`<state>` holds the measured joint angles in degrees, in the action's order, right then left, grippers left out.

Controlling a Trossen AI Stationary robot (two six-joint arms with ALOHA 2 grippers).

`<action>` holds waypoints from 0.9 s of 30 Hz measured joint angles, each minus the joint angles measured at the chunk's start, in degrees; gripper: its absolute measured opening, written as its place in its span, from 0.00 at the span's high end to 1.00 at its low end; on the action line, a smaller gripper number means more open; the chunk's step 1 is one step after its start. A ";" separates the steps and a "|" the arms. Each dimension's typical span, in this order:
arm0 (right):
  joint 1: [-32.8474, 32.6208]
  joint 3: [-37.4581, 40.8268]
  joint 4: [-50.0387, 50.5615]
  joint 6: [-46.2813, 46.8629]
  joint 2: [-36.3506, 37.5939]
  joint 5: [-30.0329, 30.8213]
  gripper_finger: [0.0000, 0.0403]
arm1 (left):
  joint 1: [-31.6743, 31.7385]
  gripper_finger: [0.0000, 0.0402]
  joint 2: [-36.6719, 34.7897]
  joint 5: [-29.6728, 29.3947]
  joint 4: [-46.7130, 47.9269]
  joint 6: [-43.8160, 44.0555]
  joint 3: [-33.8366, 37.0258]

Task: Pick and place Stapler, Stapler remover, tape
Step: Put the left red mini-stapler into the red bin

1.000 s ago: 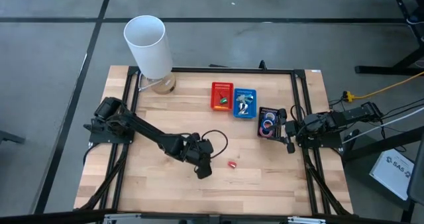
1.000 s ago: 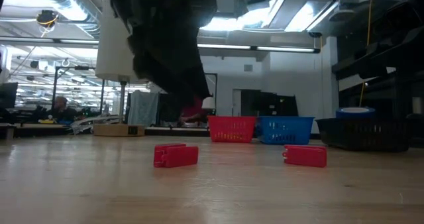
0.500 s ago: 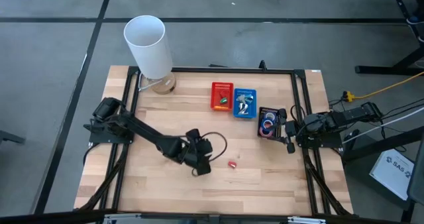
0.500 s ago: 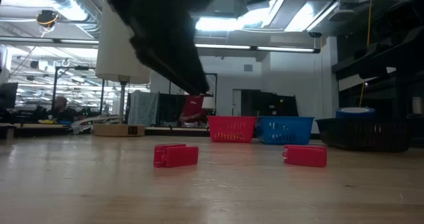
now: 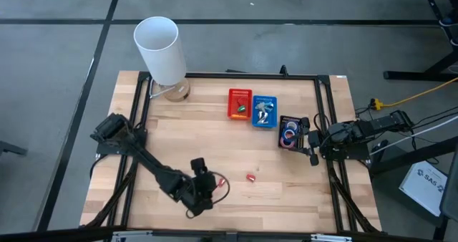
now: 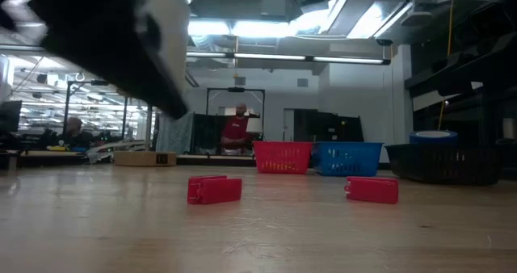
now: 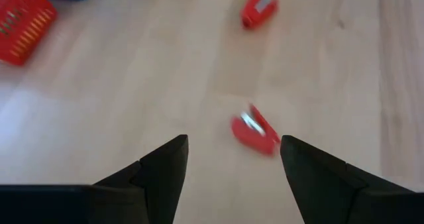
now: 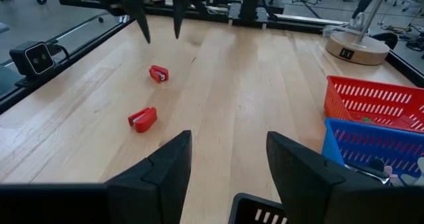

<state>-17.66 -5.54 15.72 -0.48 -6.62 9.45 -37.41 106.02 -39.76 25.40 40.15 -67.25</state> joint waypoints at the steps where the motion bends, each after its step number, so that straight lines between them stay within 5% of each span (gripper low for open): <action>1: 0.01 0.01 -0.01 0.01 0.01 0.00 0.51 | -0.69 0.40 0.17 0.10 -0.72 0.56 0.74; 13: -0.01 0.00 0.00 -0.01 0.01 0.00 0.51 | -3.37 0.40 0.25 -0.90 -19.97 4.96 12.69; 19: -0.01 0.00 -0.01 0.01 -0.01 0.00 0.51 | -2.64 0.40 0.46 -0.85 -22.10 3.61 15.70; 27: 0.01 0.02 0.00 0.00 0.00 0.00 0.51 | -3.41 0.40 7.27 -1.44 -37.52 2.43 16.10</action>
<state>-17.65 -5.52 15.72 -0.48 -6.62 9.45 -40.82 113.29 -41.20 -12.12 42.58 -51.16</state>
